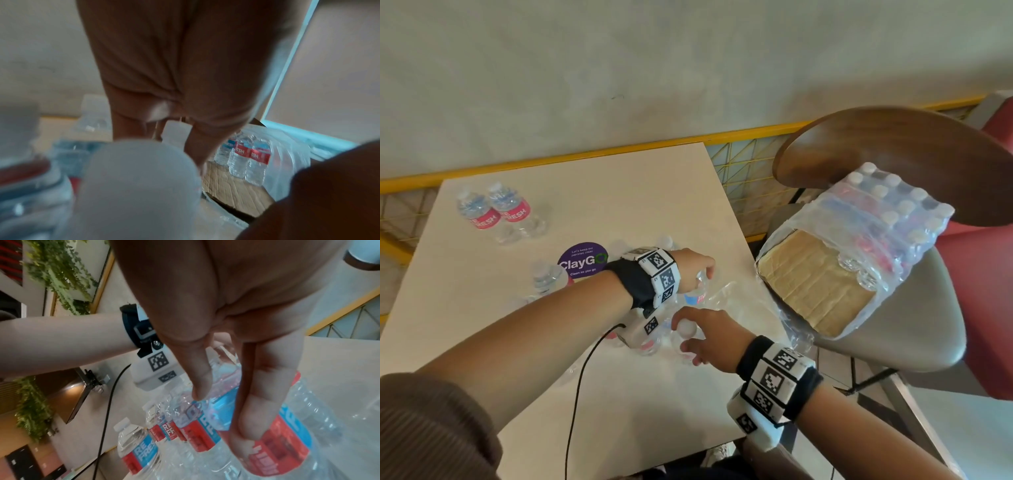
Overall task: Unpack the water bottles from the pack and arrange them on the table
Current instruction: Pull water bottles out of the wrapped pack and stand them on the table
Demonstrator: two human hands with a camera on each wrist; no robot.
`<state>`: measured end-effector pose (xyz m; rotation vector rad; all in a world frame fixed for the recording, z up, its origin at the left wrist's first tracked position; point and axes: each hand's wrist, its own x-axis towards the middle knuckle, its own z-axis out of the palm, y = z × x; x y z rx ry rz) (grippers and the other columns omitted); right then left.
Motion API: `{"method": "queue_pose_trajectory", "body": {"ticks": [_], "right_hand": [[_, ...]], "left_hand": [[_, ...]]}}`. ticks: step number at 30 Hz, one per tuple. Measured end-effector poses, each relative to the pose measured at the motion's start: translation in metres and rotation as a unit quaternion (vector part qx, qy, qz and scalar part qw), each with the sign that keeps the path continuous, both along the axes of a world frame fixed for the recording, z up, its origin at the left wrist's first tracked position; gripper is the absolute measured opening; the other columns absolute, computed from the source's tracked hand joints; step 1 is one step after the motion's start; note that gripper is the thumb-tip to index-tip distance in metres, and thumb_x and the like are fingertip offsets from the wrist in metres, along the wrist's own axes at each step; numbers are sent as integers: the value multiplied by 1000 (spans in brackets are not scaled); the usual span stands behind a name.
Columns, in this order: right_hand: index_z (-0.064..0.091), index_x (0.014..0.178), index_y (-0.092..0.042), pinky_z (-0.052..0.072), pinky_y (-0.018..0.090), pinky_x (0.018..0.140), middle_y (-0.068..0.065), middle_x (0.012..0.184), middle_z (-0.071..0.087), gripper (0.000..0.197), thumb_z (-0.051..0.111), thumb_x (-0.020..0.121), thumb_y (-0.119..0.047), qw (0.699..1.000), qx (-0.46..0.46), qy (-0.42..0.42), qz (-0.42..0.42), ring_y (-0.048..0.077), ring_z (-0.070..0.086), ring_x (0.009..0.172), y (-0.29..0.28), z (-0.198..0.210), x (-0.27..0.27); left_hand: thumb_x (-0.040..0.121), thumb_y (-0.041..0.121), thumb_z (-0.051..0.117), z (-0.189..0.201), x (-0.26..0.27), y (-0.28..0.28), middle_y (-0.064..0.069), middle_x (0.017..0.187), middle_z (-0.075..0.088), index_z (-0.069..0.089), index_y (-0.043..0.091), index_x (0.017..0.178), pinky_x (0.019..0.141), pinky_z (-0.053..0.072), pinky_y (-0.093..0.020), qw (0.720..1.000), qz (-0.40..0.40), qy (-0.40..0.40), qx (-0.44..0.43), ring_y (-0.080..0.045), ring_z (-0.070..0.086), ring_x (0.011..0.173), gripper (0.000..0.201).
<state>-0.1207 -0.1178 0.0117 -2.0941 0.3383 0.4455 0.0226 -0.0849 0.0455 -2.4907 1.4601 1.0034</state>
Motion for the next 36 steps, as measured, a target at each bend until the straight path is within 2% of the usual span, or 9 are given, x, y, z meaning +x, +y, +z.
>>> {"method": "queue_pose_trajectory", "body": {"ticks": [4, 9, 12, 16, 19, 24, 29, 33, 36], "right_hand": [[52, 116, -23, 58, 37, 75, 6, 105, 59, 32, 60, 87, -11, 1000, -7, 6, 16, 23, 66, 68, -1, 0, 3], [37, 137, -27, 41, 29, 97, 5, 136, 50, 61, 67, 83, -28, 996, -79, 31, 34, 23, 53, 117, -23, 8, -1], [39, 137, -28, 39, 24, 92, 3, 136, 49, 61, 68, 84, -32, 996, -80, 33, -5, 20, 55, 109, -42, 14, -5], [48, 129, -26, 42, 22, 85, 2, 125, 56, 49, 67, 84, -32, 994, -66, 32, -76, 13, 54, 93, -66, 14, -11], [49, 129, -20, 46, 27, 90, 4, 124, 56, 44, 63, 88, -29, 980, -69, 23, -187, 21, 57, 108, -97, 9, -19], [30, 144, -18, 42, 30, 102, 7, 144, 42, 61, 57, 91, -33, 920, -76, 69, -379, 26, 45, 128, -162, -8, -41], [43, 138, -7, 39, 33, 102, 13, 139, 49, 50, 42, 98, -36, 890, -93, 140, -424, 28, 48, 125, -202, -9, -54], [44, 137, -1, 37, 36, 104, 18, 138, 49, 42, 33, 102, -21, 864, -103, 132, -474, 32, 46, 127, -220, -5, -65], [41, 139, -8, 37, 33, 102, 13, 138, 48, 40, 26, 103, -15, 837, -106, 78, -531, 29, 46, 127, -236, -4, -69]], "left_hand": [[96, 15, 48, 4, -5, -5, -9, 113, 57, 51, 19, 129, 74, 38, -24, 1000, -25, -11, 6, -21, 50, 88, 33], [92, 4, 46, -7, 0, -1, -7, 129, 50, 53, 22, 126, 90, 45, -31, 1000, -15, -13, 8, -24, 53, 111, 39], [91, 12, 51, -3, 7, -2, -5, 132, 49, 54, 24, 125, 96, 44, -31, 999, -25, -37, 21, -23, 52, 115, 36], [93, 30, 53, 25, 6, -12, -7, 131, 50, 45, 20, 134, 78, 44, -23, 996, -54, -62, 30, -24, 54, 112, 43], [93, 35, 52, 57, 1, -28, -5, 126, 55, 47, 21, 130, 95, 44, -33, 992, -79, -94, -33, -23, 53, 114, 40], [93, 34, 50, 82, -42, -78, 1, 110, 63, 57, 20, 116, 86, 48, -32, 987, -114, -26, -112, -18, 57, 97, 28], [96, 28, 48, 28, -85, -151, -6, 127, 60, 59, 11, 123, 94, 45, -31, 987, -154, 26, -41, -24, 56, 113, 34], [96, 18, 45, -11, -103, -208, -15, 128, 58, 55, 4, 128, 79, 43, -31, 993, -112, 36, -18, -27, 57, 99, 36], [98, 20, 42, -21, -114, -238, -15, 133, 54, 48, 5, 134, 96, 42, -35, 994, -94, 14, -44, -30, 53, 120, 40]]}}
